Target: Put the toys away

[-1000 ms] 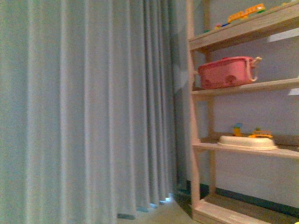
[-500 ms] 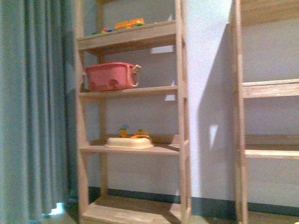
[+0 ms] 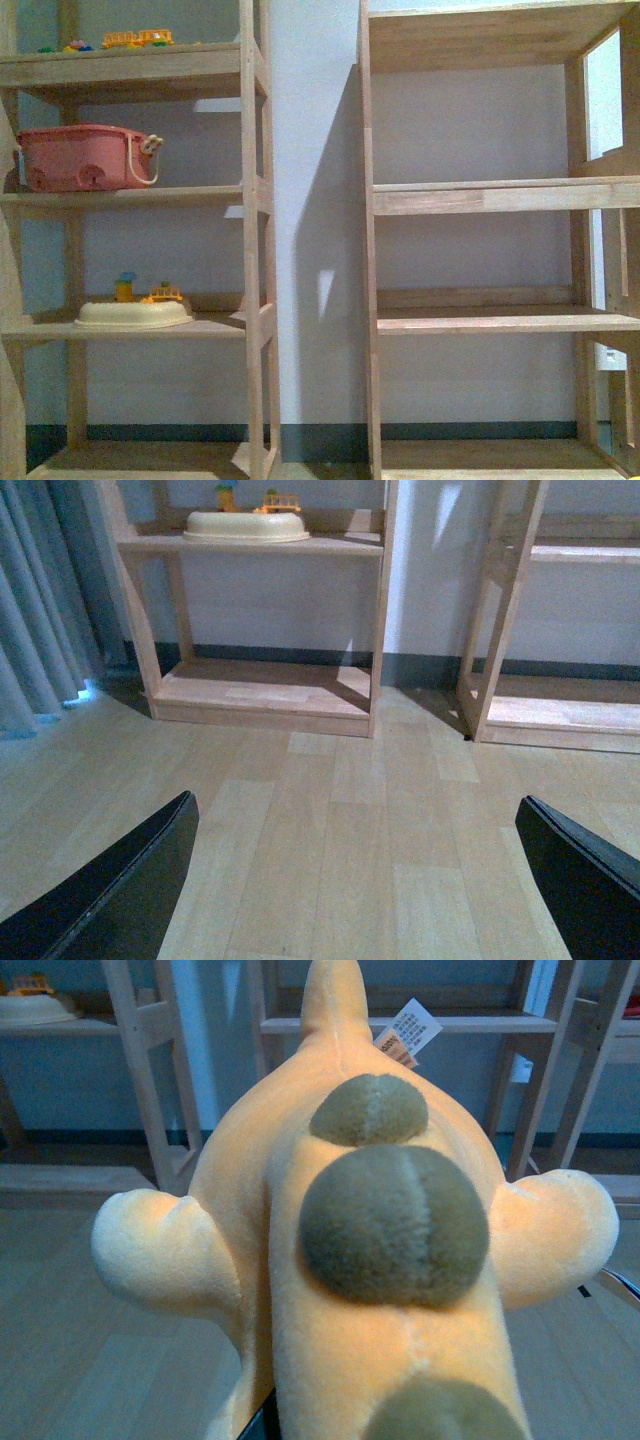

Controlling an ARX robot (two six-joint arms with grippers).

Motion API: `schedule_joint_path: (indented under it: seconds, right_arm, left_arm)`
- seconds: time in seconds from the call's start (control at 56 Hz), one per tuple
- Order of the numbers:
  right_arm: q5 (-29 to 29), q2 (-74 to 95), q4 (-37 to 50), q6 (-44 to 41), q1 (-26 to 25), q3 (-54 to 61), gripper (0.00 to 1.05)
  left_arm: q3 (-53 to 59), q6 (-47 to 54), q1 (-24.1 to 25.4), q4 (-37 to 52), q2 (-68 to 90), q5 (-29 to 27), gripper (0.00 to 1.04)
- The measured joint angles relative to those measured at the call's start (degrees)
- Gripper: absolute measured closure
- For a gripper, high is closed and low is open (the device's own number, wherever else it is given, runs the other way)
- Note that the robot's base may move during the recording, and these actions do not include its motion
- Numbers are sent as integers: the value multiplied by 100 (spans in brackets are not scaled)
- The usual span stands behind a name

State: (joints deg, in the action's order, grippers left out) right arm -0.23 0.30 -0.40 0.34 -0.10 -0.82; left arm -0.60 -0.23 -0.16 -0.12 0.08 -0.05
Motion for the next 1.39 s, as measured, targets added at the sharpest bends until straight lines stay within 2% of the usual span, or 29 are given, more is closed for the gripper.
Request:
schedule_joint_path:
  seconds: [1.393]
  right_arm:
    - [7, 0, -2, 0, 0, 0, 97]
  left_arm:
    - [0, 0, 0, 0, -2, 2, 6]
